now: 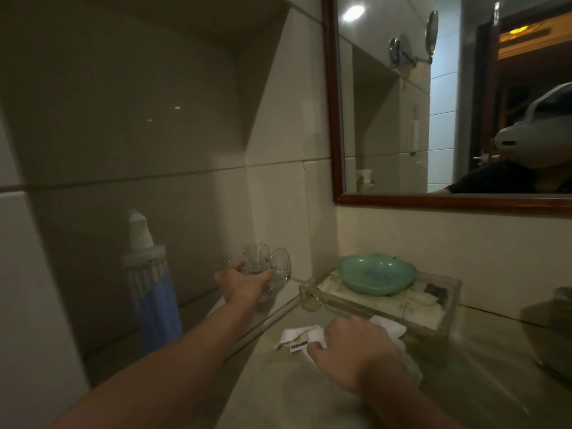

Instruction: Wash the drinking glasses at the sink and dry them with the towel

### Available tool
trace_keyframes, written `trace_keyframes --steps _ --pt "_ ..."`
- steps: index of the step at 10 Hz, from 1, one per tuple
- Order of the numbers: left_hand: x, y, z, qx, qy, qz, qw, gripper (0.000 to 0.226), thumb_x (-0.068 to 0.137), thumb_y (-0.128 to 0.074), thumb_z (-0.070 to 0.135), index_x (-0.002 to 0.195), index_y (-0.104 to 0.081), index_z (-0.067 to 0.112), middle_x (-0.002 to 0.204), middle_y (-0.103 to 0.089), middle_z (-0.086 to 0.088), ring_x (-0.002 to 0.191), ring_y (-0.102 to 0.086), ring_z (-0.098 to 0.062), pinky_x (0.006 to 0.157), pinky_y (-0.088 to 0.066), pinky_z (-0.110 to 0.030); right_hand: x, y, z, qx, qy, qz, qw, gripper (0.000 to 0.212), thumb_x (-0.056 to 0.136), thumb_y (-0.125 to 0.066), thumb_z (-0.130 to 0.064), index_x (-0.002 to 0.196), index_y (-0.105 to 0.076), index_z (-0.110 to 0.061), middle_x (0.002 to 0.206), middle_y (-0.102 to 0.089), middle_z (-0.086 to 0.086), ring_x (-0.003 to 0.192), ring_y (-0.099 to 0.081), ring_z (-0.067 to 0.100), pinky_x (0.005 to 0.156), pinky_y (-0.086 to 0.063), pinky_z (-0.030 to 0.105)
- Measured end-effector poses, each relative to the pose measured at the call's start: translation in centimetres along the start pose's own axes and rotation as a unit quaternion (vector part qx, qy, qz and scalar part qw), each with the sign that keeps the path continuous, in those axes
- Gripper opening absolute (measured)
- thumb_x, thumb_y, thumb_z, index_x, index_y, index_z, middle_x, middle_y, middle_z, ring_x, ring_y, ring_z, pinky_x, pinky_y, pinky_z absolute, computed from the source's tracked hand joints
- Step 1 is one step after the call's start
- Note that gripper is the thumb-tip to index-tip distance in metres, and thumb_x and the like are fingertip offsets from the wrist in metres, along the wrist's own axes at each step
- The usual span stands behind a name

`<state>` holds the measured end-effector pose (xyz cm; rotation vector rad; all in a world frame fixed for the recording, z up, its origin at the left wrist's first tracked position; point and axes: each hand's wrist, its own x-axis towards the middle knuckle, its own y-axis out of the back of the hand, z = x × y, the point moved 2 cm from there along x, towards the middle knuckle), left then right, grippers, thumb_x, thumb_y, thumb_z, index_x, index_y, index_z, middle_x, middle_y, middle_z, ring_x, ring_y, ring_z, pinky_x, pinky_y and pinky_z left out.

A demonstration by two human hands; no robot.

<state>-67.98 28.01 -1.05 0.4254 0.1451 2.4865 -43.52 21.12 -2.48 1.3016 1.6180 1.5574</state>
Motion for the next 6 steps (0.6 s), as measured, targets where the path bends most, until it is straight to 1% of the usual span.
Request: trace_keyframes --steps 1,2,3,4,5,6 --pt "0.24 -0.33 -0.44 0.013 -0.006 0.010 1.000 0.072 0.060 -0.099 0.030 0.120 -0.063 0.010 0.129 -0.041 -0.012 0.102 -0.057 -0.027 0.102 -0.048 -0.029 -0.03 -0.16 -0.01 -0.006 0.005 0.004 1.000 0.060 0.085 -0.031 -0.066 0.102 -0.066 -0.021 0.107 -0.068 0.002 0.105 -0.063 0.023 0.087 -0.045 0.037" --pt "0.19 -0.49 -0.87 0.018 -0.008 0.030 0.999 0.075 0.057 -0.100 0.032 0.118 -0.063 0.006 0.128 -0.046 -0.015 0.112 -0.045 -0.026 0.102 -0.043 -0.029 -0.05 -0.24 -0.04 -0.012 0.009 0.008 1.000 0.058 0.086 -0.031 -0.066 0.100 -0.066 -0.022 0.106 -0.068 0.001 0.104 -0.063 0.022 0.086 -0.045 0.036" --pt "0.34 -0.56 -1.14 0.020 -0.010 0.050 0.998 0.087 0.053 -0.102 0.035 0.124 -0.061 0.003 0.133 -0.046 -0.018 0.119 -0.039 -0.026 0.105 -0.040 -0.029 -0.19 -0.12 -0.11 -0.011 0.013 0.008 1.000 0.058 0.088 -0.032 -0.065 0.103 -0.066 -0.021 0.106 -0.067 0.001 0.103 -0.063 0.022 0.086 -0.044 0.036" --pt "0.49 -0.24 -0.85 0.028 -0.010 0.039 0.999 0.090 0.055 -0.102 0.033 0.128 -0.059 0.003 0.136 -0.044 -0.019 0.122 -0.040 -0.028 0.104 -0.039 -0.030 -0.49 0.40 -0.28 -0.010 0.007 0.007 1.000 0.057 0.088 -0.033 -0.064 0.105 -0.066 -0.021 0.108 -0.068 0.001 0.104 -0.063 0.022 0.088 -0.045 0.036" --pt "0.80 -0.30 -1.06 0.056 -0.018 0.014 0.998 0.087 0.058 -0.100 0.038 0.128 -0.062 0.003 0.138 -0.043 -0.020 0.127 -0.036 -0.029 0.107 -0.039 -0.034 -0.75 0.63 -0.25 -0.012 0.011 0.020 1.000 0.055 0.088 -0.034 -0.061 0.102 -0.067 -0.020 0.106 -0.068 0.002 0.104 -0.064 0.023 0.086 -0.046 0.036" --pt "0.20 0.42 -0.56 0.074 0.017 0.025 0.997 0.093 0.055 -0.099 0.051 0.129 -0.065 0.005 0.136 -0.043 -0.023 0.130 -0.039 -0.039 0.110 -0.042 -0.043 -0.48 0.36 -0.57 0.016 0.018 0.050 0.998 0.053 0.087 -0.032 -0.058 0.091 -0.066 -0.018 0.098 -0.070 0.004 0.097 -0.066 0.024 0.076 -0.046 0.035"
